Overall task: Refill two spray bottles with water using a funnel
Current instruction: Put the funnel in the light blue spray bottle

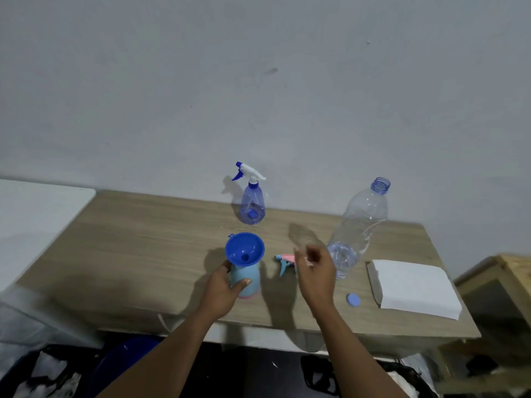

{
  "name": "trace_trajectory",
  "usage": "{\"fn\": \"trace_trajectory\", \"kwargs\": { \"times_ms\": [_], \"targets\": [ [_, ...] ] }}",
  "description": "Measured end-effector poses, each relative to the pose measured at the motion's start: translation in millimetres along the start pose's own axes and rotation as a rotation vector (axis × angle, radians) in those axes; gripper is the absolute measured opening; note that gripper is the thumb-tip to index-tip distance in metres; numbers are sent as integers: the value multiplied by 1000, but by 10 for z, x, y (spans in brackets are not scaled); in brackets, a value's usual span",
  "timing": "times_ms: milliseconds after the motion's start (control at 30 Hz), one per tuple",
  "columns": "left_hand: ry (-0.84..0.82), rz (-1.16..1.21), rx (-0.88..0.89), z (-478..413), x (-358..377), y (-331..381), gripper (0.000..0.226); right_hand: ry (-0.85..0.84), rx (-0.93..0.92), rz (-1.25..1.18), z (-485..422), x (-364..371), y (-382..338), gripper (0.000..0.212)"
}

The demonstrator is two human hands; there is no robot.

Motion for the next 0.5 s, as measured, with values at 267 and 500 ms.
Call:
{"fn": "trace_trajectory", "kwargs": {
  "times_ms": [267,500],
  "targets": [
    [-71,-13,14,76,195,192,47,302,89,26,-737,-725,210,98],
    [-120,-25,19,112,329,269,48,111,-19,-76,-1107,-632,21,79]
  ]
}}
Point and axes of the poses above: each hand's wrist, its own z-axis away from the middle knuckle, its own x-axis out of the palm, y = z × x, the point moved 4 cm from there along -z, towards the middle knuckle, and after that the axes turned 11 degrees about y, right-handed, at the moved point
